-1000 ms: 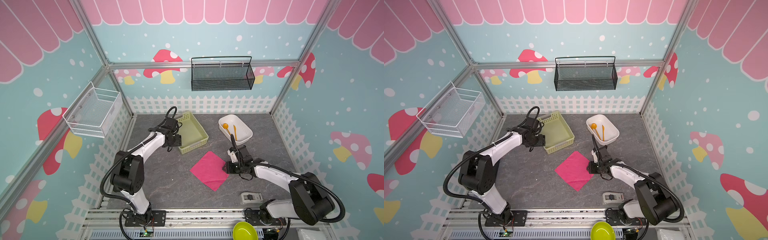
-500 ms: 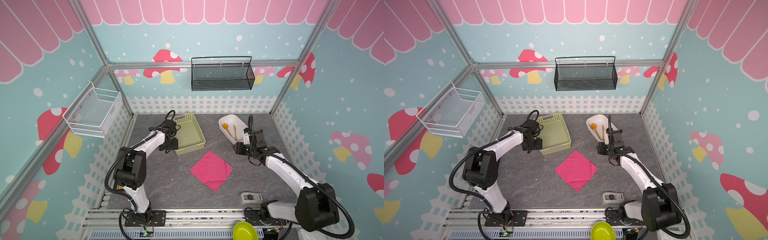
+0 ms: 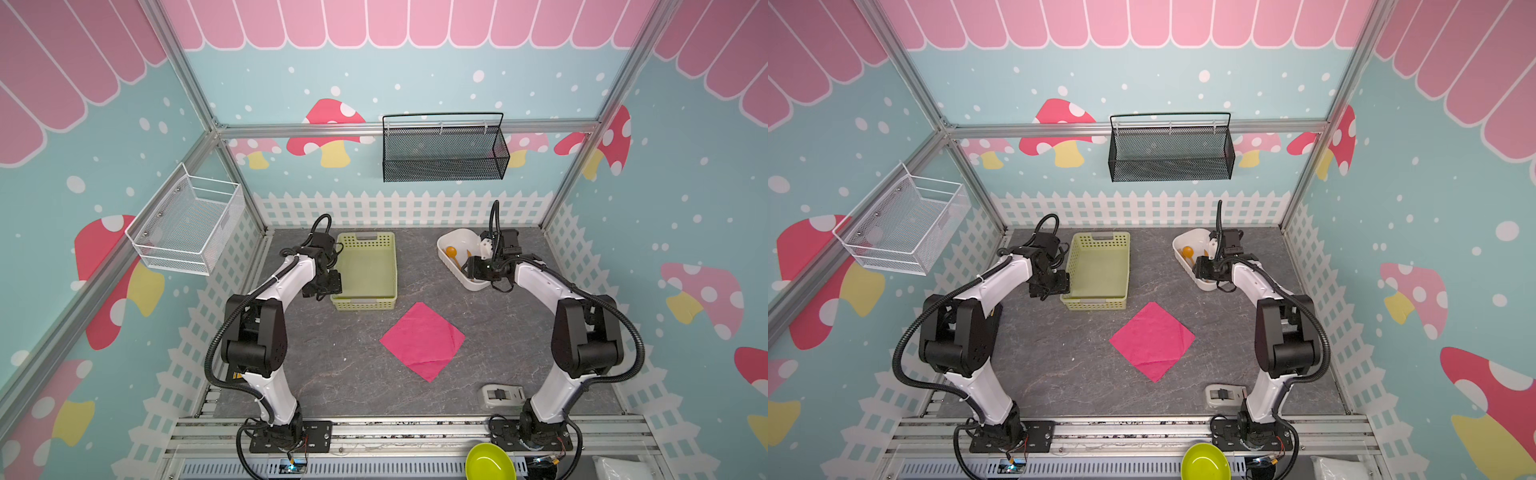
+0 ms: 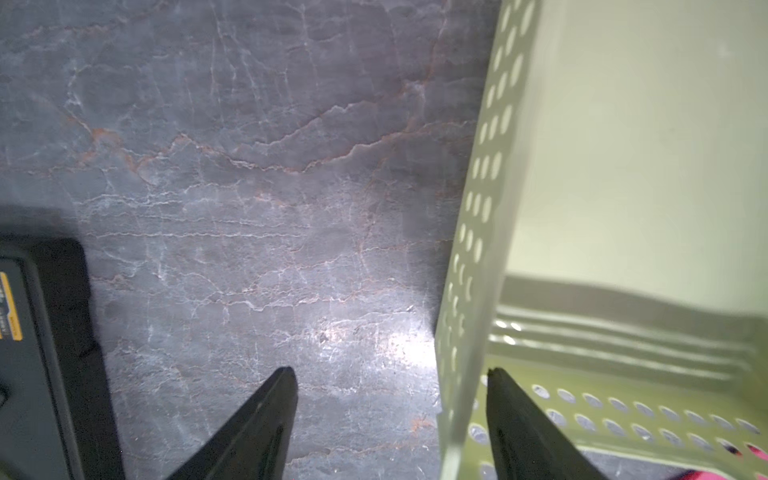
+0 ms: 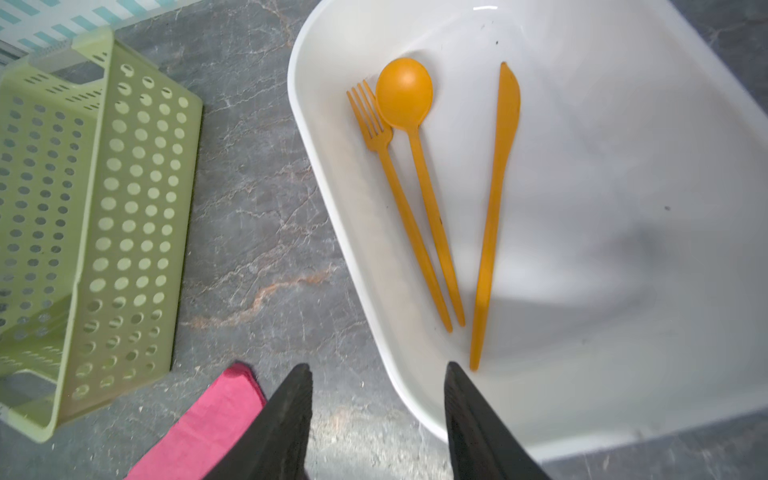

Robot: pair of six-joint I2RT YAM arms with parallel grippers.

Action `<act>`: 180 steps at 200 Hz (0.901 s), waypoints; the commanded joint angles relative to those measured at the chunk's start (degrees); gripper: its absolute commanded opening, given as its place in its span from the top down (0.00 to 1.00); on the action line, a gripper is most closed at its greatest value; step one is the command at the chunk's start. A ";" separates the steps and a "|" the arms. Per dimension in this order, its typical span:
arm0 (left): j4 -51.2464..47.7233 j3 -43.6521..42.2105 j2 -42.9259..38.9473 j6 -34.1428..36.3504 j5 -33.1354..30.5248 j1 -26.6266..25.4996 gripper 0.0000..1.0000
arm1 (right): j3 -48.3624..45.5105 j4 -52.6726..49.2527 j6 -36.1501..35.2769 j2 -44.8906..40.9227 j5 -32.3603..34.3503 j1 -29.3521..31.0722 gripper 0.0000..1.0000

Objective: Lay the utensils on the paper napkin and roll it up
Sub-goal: 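Move the right gripper over the white tub above the orange utensils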

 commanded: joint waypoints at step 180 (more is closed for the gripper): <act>13.27 -7.18 -16.03 3.60 5.33 -0.43 0.23 | 7.94 -7.32 -0.50 6.43 -11.85 6.43 0.48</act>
